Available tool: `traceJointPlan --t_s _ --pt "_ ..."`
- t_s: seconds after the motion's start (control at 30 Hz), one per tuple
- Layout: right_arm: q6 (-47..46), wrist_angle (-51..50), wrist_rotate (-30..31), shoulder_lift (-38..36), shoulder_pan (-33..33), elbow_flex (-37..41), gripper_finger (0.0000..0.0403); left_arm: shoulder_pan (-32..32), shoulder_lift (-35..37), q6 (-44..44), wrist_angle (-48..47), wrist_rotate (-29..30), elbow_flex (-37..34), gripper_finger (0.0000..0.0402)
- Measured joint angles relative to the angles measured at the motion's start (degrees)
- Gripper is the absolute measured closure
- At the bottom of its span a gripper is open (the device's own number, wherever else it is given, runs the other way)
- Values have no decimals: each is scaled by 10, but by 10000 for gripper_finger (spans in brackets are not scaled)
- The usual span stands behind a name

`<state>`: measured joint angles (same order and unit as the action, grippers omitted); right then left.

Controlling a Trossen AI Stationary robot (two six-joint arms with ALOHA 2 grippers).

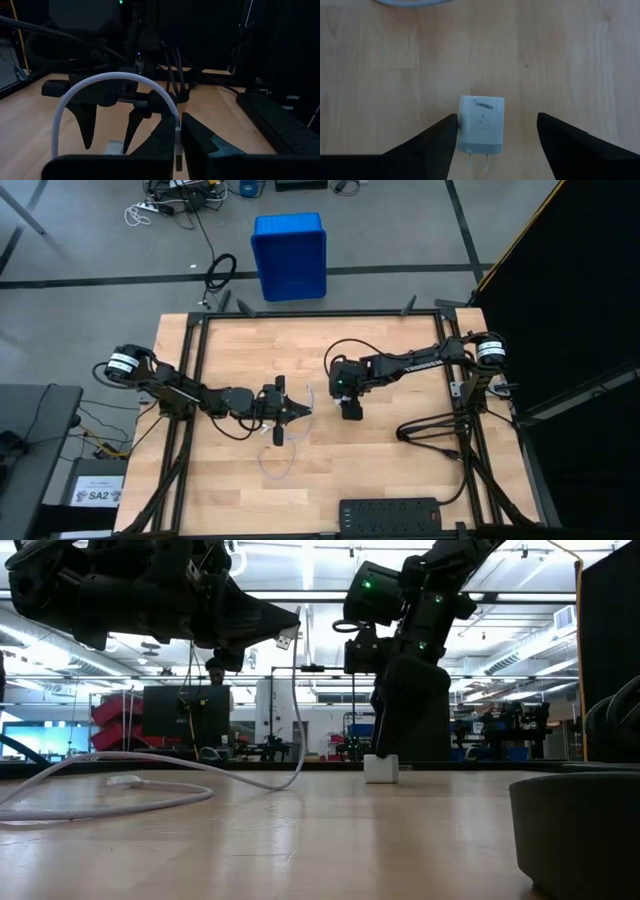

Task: Insert USB
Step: Insert the white USB cable into the white charger adapter

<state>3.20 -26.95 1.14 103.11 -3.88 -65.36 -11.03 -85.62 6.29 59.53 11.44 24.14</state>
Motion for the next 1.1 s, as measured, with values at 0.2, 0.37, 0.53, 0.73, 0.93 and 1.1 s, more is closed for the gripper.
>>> traceJointPlan --t_s 0.2,0.37,0.53,0.73,0.93,1.1 --pt "3 1 -7 0 -3 -4 156 0 0 0 -7 0 0 401" --pt "3 1 -7 0 -9 -4 158 0 0 0 -7 0 0 401" --pt "3 1 -7 0 -14 -4 156 0 0 0 -8 0 0 401" --pt "3 -5 -7 0 -16 -4 162 0 0 0 -8 0 0 401" --pt "0 -4 -5 0 -16 7 160 0 0 0 -8 0 0 401" --pt "-6 -2 5 0 -13 21 163 0 0 0 -8 0 0 401"
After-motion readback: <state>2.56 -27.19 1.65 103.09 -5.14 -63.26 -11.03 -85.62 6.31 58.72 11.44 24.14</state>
